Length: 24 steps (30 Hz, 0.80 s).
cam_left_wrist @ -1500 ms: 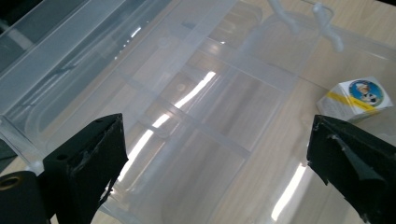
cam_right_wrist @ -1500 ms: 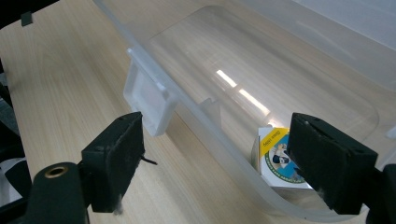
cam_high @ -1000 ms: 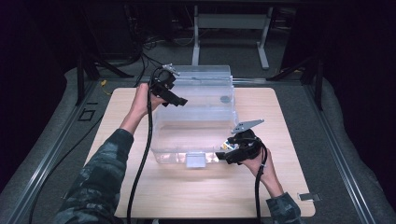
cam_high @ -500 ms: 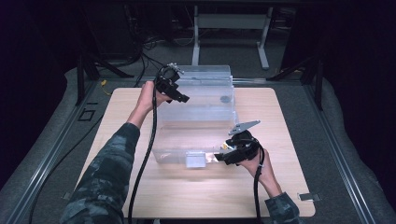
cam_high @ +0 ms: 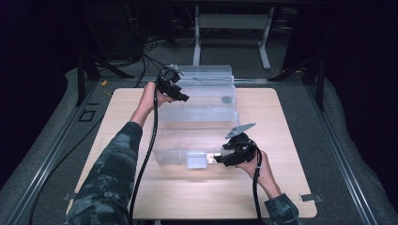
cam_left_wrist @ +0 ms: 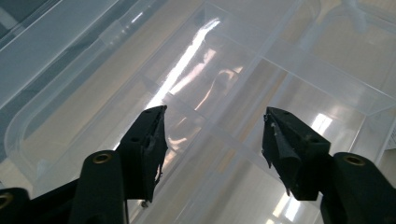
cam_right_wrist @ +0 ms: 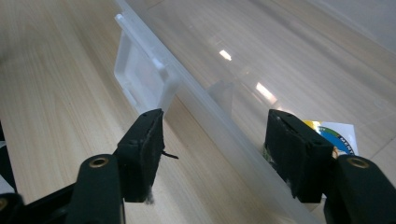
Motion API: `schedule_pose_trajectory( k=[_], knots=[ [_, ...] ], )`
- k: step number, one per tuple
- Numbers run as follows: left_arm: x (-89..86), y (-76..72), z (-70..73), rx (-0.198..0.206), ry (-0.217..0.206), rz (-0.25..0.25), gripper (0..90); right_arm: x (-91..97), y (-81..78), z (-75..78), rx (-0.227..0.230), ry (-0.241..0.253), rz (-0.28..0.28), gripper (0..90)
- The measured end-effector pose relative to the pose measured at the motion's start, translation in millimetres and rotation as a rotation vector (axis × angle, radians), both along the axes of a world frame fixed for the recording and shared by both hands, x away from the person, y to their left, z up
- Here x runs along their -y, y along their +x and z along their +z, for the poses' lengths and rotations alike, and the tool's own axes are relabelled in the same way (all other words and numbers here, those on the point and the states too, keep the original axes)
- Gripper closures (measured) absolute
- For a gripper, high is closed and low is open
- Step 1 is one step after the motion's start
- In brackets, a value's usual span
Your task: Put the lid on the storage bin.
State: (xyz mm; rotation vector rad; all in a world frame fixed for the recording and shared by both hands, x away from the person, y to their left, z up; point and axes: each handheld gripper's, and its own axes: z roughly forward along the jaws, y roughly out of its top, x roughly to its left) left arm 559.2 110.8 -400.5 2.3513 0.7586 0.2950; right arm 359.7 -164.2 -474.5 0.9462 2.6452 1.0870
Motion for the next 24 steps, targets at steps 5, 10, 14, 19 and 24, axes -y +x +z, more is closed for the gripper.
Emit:
schedule_pose_trajectory(
  k=[5,10,14,19,24],
  knots=[
    [-1.5,0.8,-0.1,0.013,0.004,0.006,49.0,1.3,1.2,-0.8,0.006,-0.001,-0.014,43.8],
    [-3.1,2.2,-0.7,0.027,0.008,0.030,59.0,2.5,3.9,-3.6,0.001,0.007,-0.038,50.2],
    [-2.3,4.5,-0.2,0.007,0.005,0.030,61.8,4.0,5.8,-7.5,0.000,0.033,-0.044,55.3],
    [0.6,5.0,1.7,0.000,0.031,0.017,64.1,-0.8,4.8,-12.7,0.024,0.030,-0.034,56.5],
    [1.6,4.6,2.0,0.003,0.041,0.012,65.9,-4.0,2.8,-13.9,0.048,0.045,-0.038,56.1]
  ],
)
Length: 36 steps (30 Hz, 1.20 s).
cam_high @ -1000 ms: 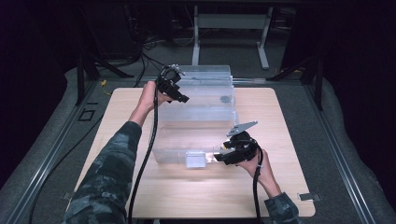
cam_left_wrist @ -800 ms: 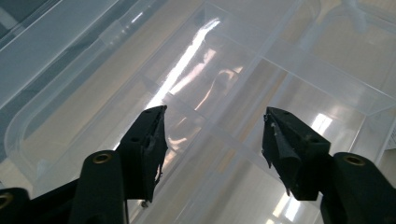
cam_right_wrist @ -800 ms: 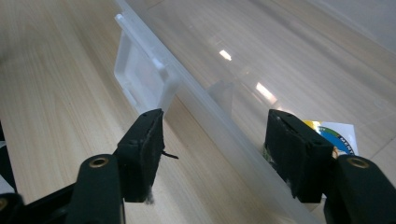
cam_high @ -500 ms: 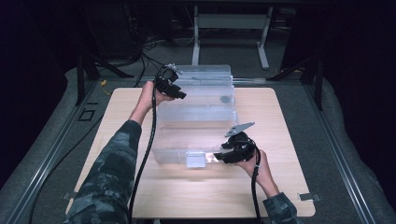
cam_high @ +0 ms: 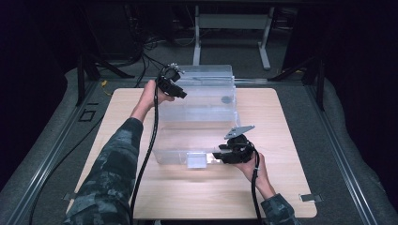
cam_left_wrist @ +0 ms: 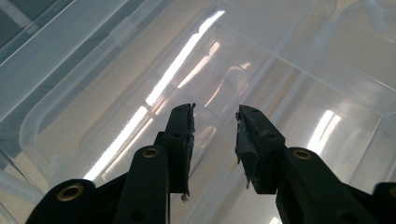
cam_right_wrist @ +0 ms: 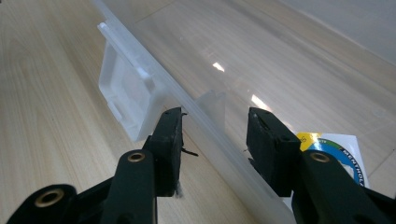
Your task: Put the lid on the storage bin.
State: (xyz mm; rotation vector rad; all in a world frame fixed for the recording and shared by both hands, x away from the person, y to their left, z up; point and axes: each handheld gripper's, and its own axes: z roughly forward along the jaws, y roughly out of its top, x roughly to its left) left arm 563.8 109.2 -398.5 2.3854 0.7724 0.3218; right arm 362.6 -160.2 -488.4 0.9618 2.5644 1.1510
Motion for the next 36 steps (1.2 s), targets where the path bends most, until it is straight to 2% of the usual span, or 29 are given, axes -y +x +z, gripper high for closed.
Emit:
schedule_pose_trajectory(
  k=[5,12,20,26,36],
  knots=[
    [-1.4,-0.3,0.1,-0.009,-0.008,-0.018,71.5,-1.0,-1.3,-0.3,0.003,0.002,-0.017,55.1],
    [-0.2,1.6,2.7,-0.018,0.029,-0.061,75.5,-2.5,-3.3,-1.0,0.016,0.001,-0.038,54.3],
    [1.4,4.1,6.8,-0.045,0.050,-0.087,77.2,-3.2,-4.1,-1.3,0.023,-0.004,-0.047,53.6],
    [2.6,2.2,9.3,-0.041,0.057,-0.095,78.0,-5.3,-5.5,-1.2,0.021,-0.008,-0.070,52.2],
    [3.4,-1.5,13.9,-0.038,0.062,-0.116,78.8,-6.5,-5.0,-2.2,0.018,-0.005,-0.075,50.6]
  ],
)
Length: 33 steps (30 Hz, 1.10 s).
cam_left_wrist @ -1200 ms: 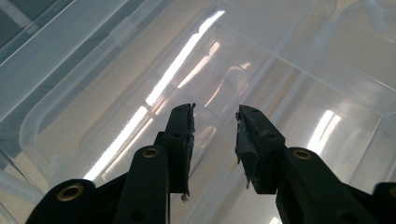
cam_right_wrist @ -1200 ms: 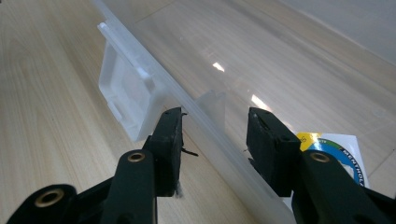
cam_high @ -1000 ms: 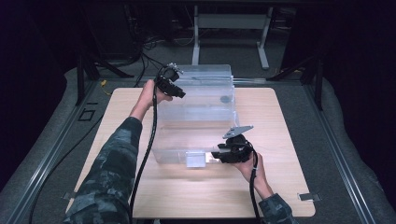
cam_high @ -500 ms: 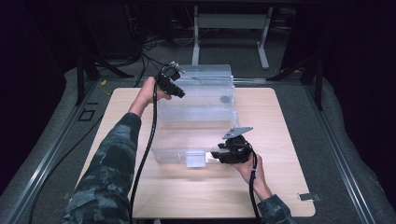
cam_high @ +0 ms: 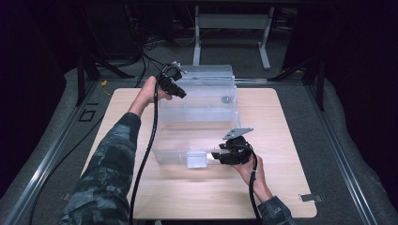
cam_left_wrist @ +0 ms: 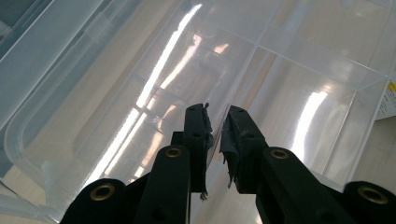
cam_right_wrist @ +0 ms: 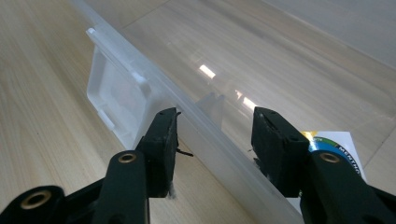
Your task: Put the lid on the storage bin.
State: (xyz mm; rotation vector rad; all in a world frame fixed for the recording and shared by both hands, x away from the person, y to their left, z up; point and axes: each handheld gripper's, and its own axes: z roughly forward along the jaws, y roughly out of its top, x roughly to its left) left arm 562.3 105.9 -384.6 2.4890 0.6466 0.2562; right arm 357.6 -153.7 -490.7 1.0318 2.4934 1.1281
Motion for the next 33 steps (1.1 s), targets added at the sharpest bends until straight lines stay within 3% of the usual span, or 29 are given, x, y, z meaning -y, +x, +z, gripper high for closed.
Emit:
schedule_pose_trajectory(
  k=[16,21,28,33],
  knots=[
    [-3.4,-16.3,11.0,0.010,-0.019,-0.023,79.2,-1.1,-0.5,-0.1,0.000,-0.004,-0.010,50.0],
    [-3.1,-23.0,11.7,0.028,-0.023,-0.008,79.0,-1.3,-0.6,0.1,-0.002,-0.006,-0.012,49.8],
    [-7.9,-34.8,14.1,0.042,-0.068,-0.010,79.1,-1.5,-0.7,0.1,-0.002,-0.008,-0.013,49.6],
    [-9.4,-40.6,17.6,0.042,-0.064,-0.023,79.1,-1.5,-0.7,0.0,-0.001,-0.008,-0.012,49.6]
  ],
)
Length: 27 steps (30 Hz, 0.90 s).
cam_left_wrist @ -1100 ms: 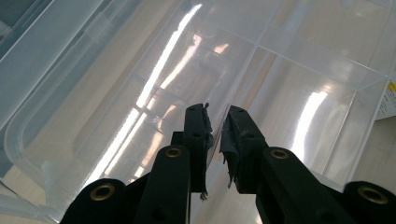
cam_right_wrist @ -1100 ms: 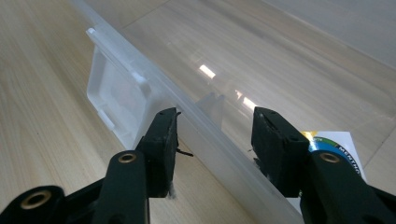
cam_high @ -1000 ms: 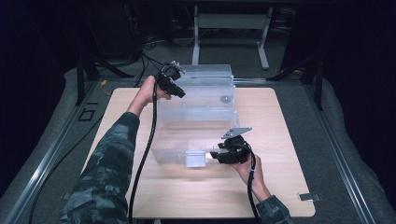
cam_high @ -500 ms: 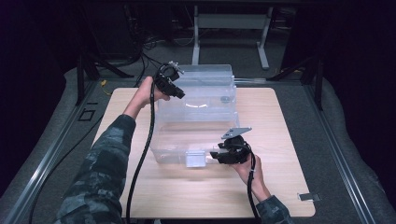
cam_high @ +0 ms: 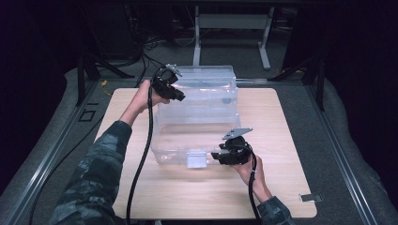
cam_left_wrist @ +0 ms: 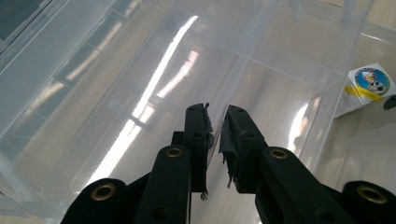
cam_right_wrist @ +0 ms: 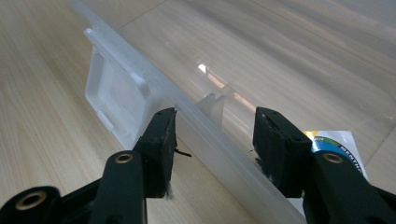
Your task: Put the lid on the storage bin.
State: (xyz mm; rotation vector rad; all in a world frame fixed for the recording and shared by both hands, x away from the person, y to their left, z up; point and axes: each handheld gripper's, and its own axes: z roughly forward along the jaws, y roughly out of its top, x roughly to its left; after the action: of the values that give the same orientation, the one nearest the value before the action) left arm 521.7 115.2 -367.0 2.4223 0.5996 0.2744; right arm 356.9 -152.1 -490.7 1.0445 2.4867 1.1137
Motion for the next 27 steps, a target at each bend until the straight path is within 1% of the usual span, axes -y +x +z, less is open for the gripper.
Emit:
schedule_pose_trajectory(
  k=[2,6,8,9,10,11,12,13,14,16,17,18,20,21,24,27],
  knots=[
    [0.0,-3.6,0.0,0.013,0.000,0.002,79.2,0.3,0.2,0.0,-0.002,0.000,0.003,49.8],
    [-0.7,-10.5,0.3,0.024,-0.008,0.007,79.3,0.4,0.5,-0.3,0.000,0.002,0.005,49.6],
    [-1.6,-14.8,1.1,0.032,-0.007,0.000,79.4,0.2,0.5,-0.4,0.001,-0.001,0.005,49.5],
    [-2.0,-16.1,1.6,0.028,-0.007,-0.002,79.4,-0.9,0.5,-0.9,0.000,-0.009,0.004,49.8],
    [-2.3,-18.2,2.4,0.024,-0.016,-0.008,79.7,-4.9,0.2,-2.4,0.016,-0.069,-0.006,47.1],
    [-2.0,-20.1,3.1,0.031,-0.001,-0.006,79.7,-8.4,-0.7,-3.6,0.031,-0.092,-0.010,46.1],
    [-1.7,-22.3,3.4,0.046,0.018,-0.008,79.7,-7.6,-0.4,-3.3,0.028,-0.093,-0.007,47.1],
    [-1.7,-23.6,3.3,0.050,0.021,-0.008,79.8,-4.0,2.0,-2.9,0.007,-0.052,0.010,49.6],
    [-2.2,-24.8,3.2,0.049,0.015,-0.009,80.0,-1.3,3.8,-2.2,-0.009,-0.039,0.020,49.5],
    [-3.8,-26.7,2.9,0.059,0.017,-0.015,80.4,0.1,3.5,-2.1,-0.009,-0.044,0.019,49.1],
    [-5.1,-27.4,2.5,0.058,0.006,-0.014,80.5,0.0,3.2,-2.1,-0.009,-0.044,0.017,48.8],
    [-6.0,-28.0,2.3,0.060,-0.001,-0.023,80.6,-0.3,2.9,-2.4,-0.006,-0.041,0.016,48.4],
    [-5.9,-29.0,1.8,0.063,-0.011,-0.028,81.0,-0.6,2.5,-2.4,-0.005,-0.041,0.010,48.1],
    [-5.5,-29.7,1.7,0.065,-0.010,-0.029,81.1,-0.8,2.3,-2.4,-0.001,-0.046,0.007,47.9],
    [-4.0,-31.4,1.7,0.064,-0.013,-0.024,81.2,-1.7,1.4,-3.0,0.003,-0.039,-0.002,46.5],
    [-3.0,-32.5,2.4,0.068,-0.005,-0.028,81.1,-2.5,0.1,-3.4,0.015,-0.040,-0.015,45.3]
  ],
)
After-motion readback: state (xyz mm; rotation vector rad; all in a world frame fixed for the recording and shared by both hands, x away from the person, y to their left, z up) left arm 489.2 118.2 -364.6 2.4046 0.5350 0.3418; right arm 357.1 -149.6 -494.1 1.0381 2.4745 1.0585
